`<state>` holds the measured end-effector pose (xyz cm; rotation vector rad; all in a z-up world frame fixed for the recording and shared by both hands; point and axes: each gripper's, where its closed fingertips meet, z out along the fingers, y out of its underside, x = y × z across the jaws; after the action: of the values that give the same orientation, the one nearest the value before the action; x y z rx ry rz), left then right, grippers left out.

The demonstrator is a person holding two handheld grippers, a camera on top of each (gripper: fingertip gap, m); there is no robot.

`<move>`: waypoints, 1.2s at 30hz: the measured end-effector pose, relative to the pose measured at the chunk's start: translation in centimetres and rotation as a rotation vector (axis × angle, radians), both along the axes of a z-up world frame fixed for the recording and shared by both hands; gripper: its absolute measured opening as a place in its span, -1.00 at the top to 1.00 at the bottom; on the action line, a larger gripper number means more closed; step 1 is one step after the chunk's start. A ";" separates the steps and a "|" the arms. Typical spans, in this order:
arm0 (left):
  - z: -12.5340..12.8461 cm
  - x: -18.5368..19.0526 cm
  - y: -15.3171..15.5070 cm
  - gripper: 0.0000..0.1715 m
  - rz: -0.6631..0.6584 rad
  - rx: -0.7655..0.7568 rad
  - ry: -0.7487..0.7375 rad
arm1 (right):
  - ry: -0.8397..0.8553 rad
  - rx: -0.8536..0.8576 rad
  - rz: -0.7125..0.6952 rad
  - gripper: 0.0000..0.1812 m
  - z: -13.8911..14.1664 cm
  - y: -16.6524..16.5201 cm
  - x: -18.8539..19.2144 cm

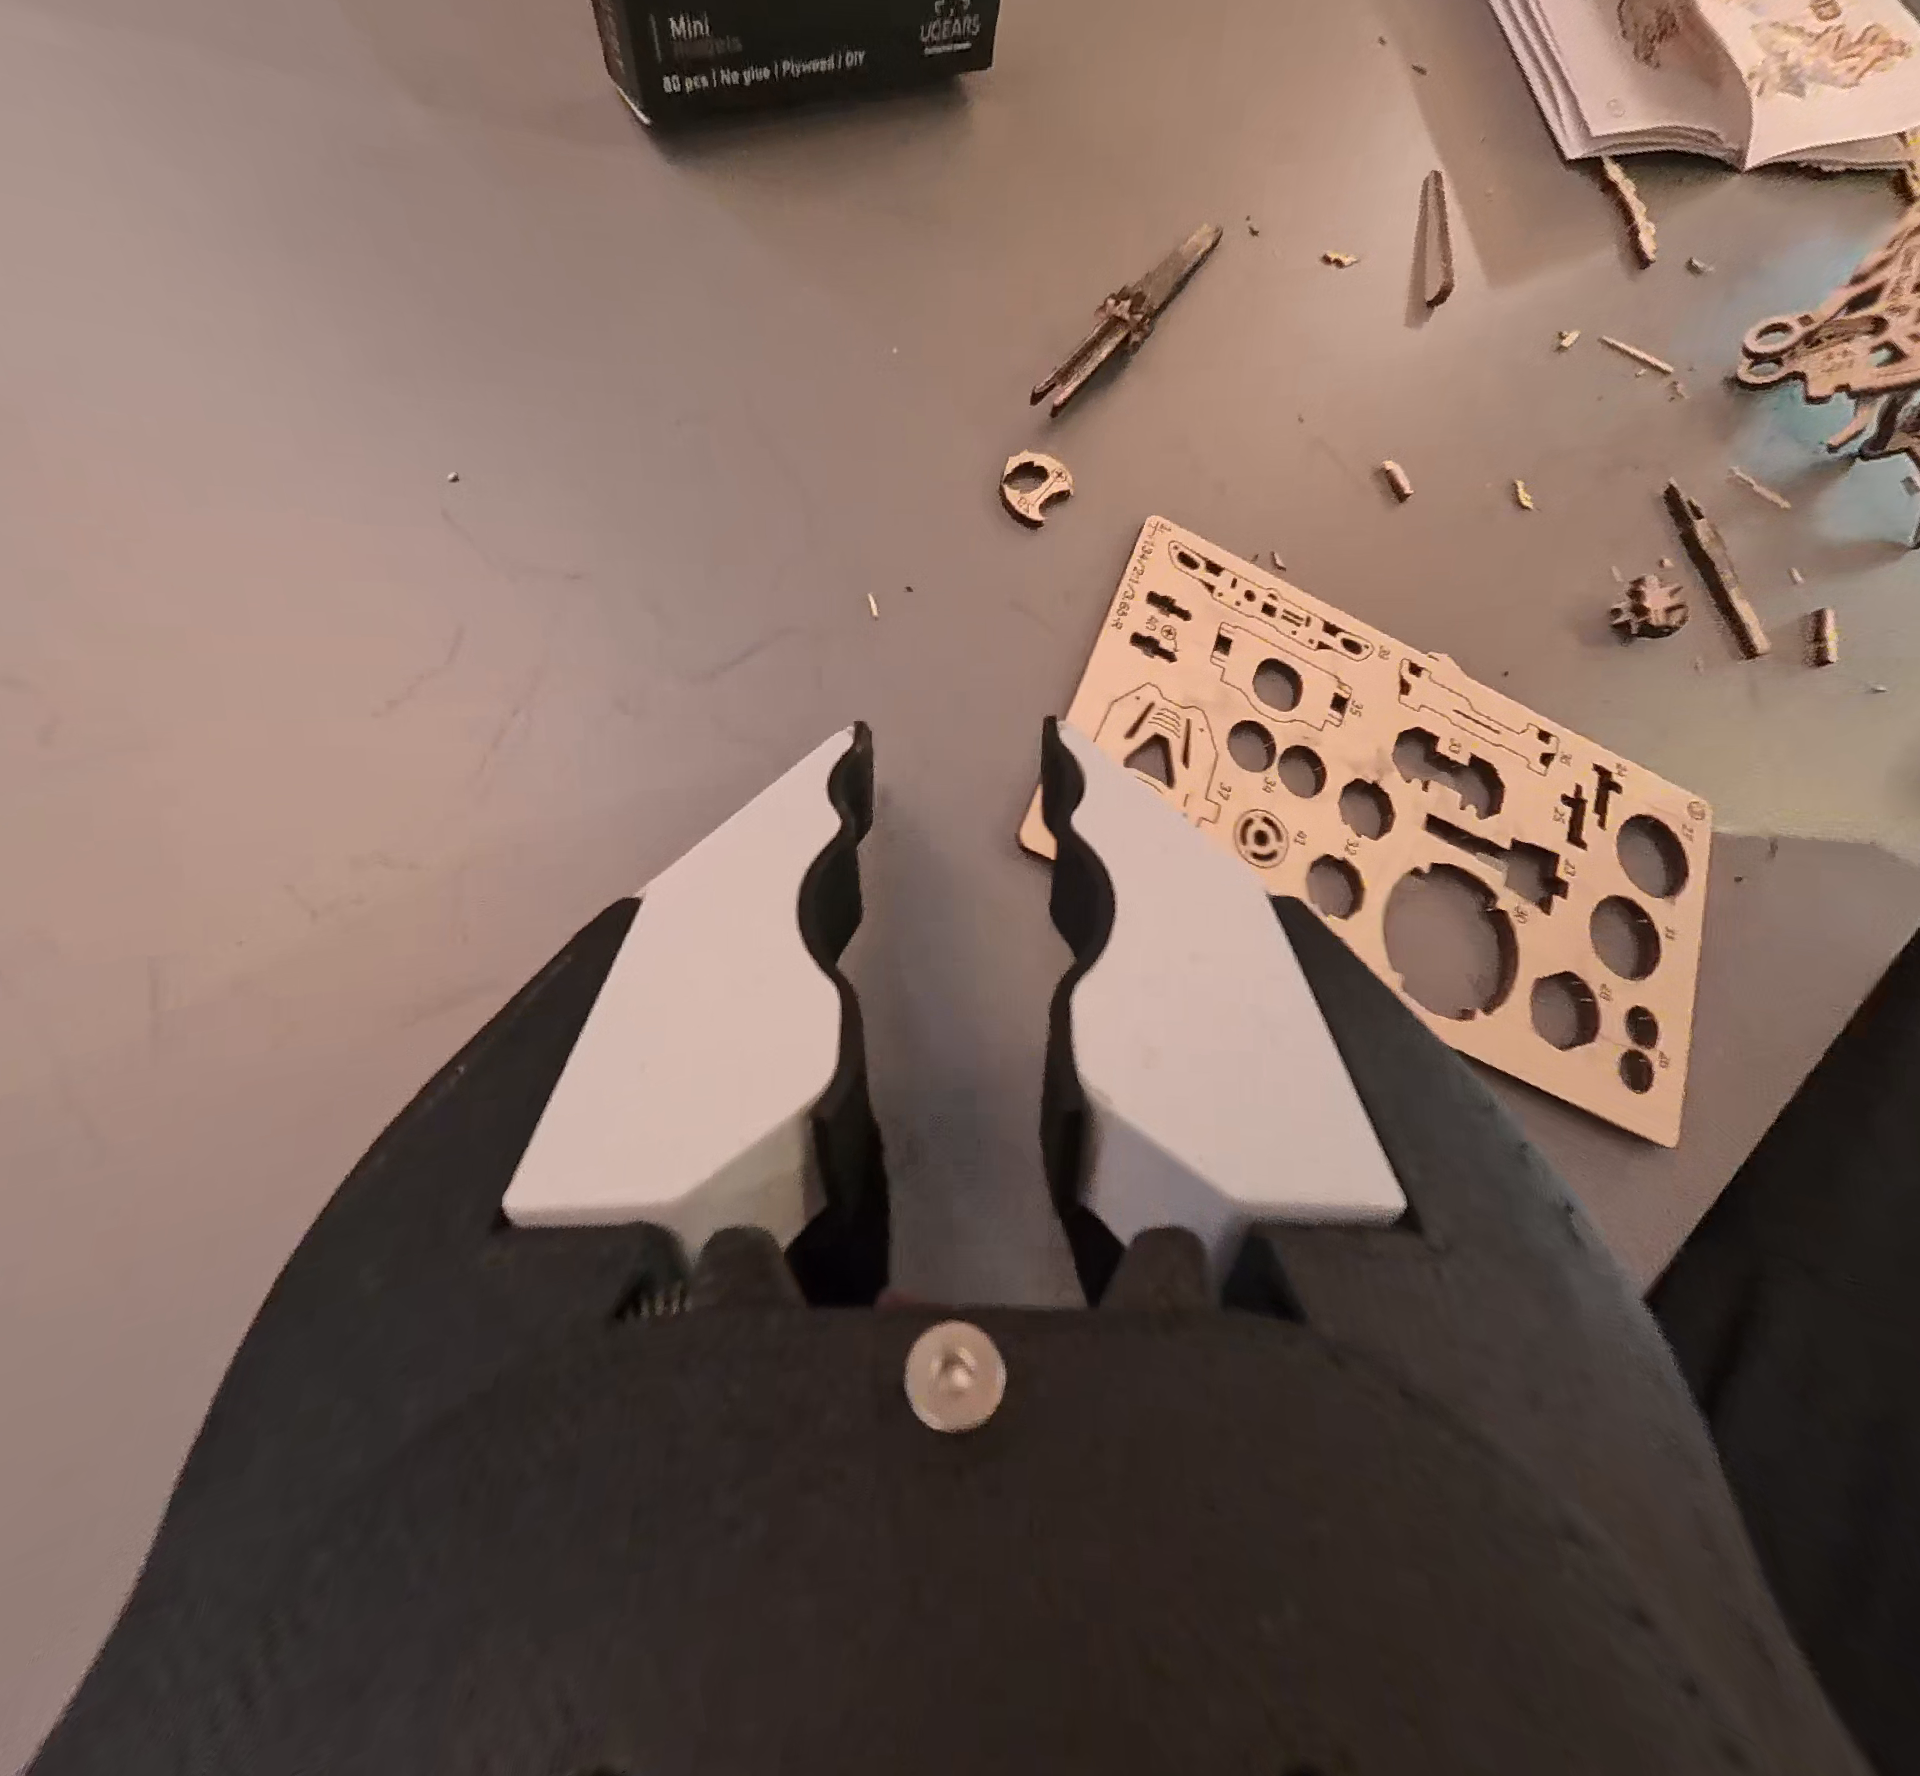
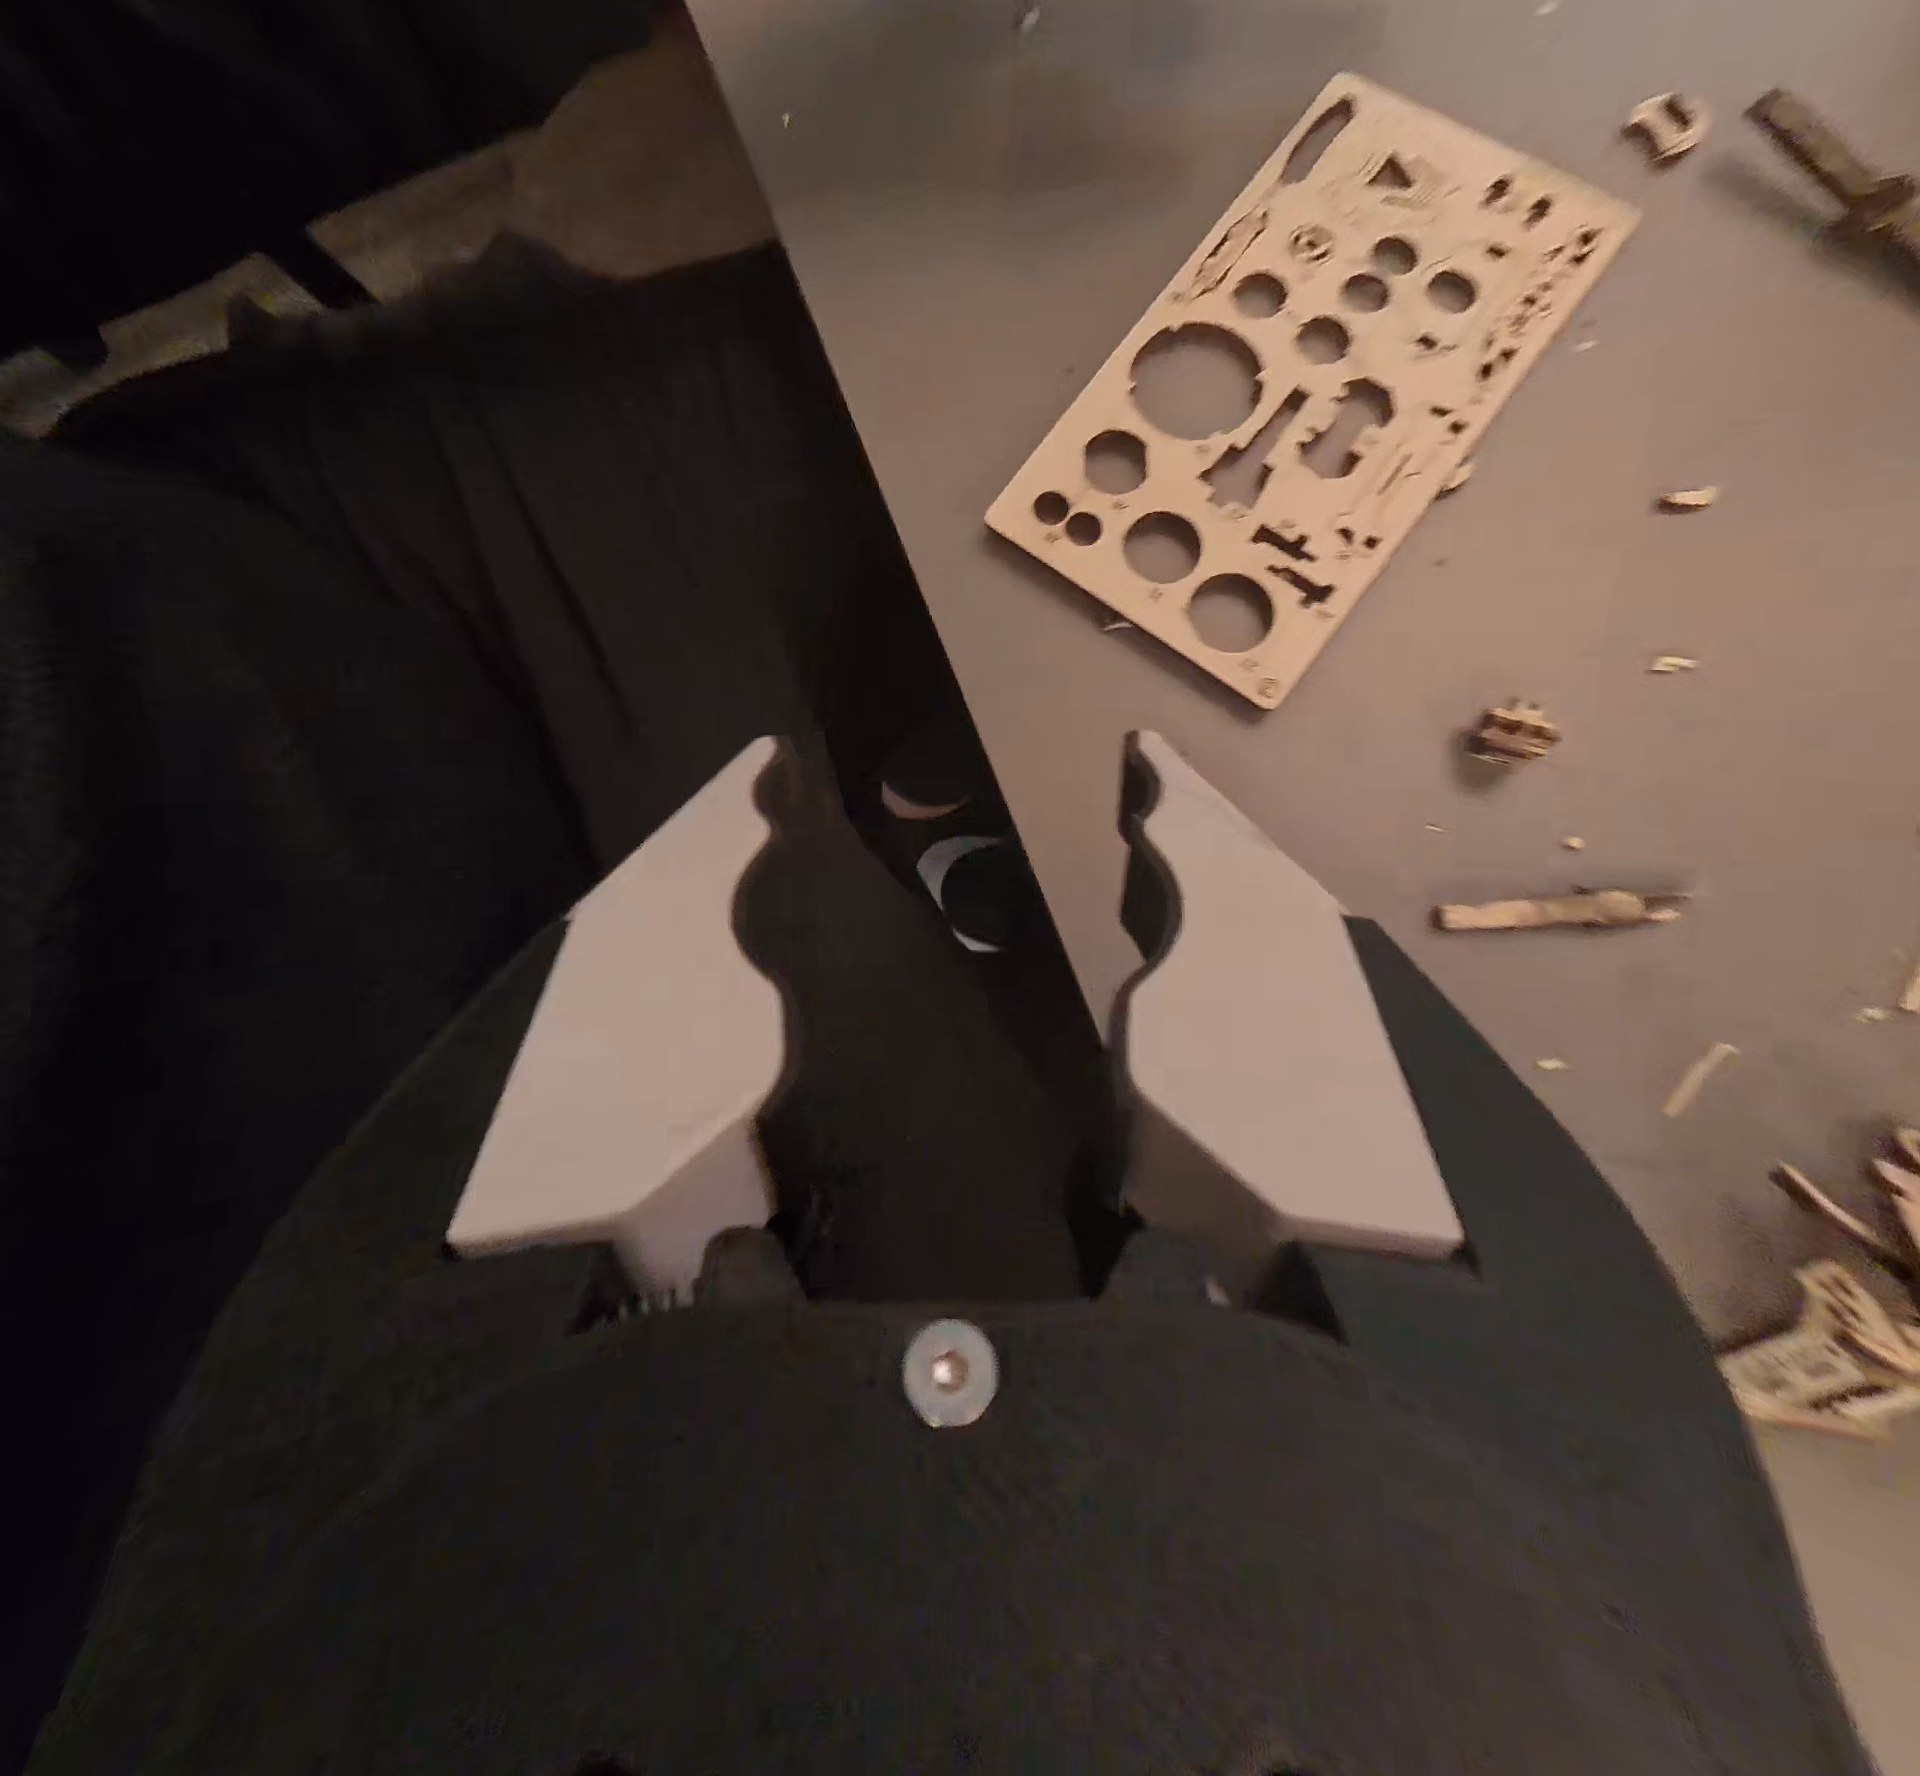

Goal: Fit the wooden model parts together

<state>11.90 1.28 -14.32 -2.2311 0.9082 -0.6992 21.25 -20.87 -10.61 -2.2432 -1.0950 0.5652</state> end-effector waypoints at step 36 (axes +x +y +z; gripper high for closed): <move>1.0 3.2 -3.3 0.78 -0.191 -0.260 -0.256 | -0.196 0.083 0.083 1.00 -5.5 2.8 -5.3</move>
<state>15.14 -2.01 -13.34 -2.2238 0.9516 -1.2222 15.95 -18.06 -16.06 -2.2246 -1.2893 0.3306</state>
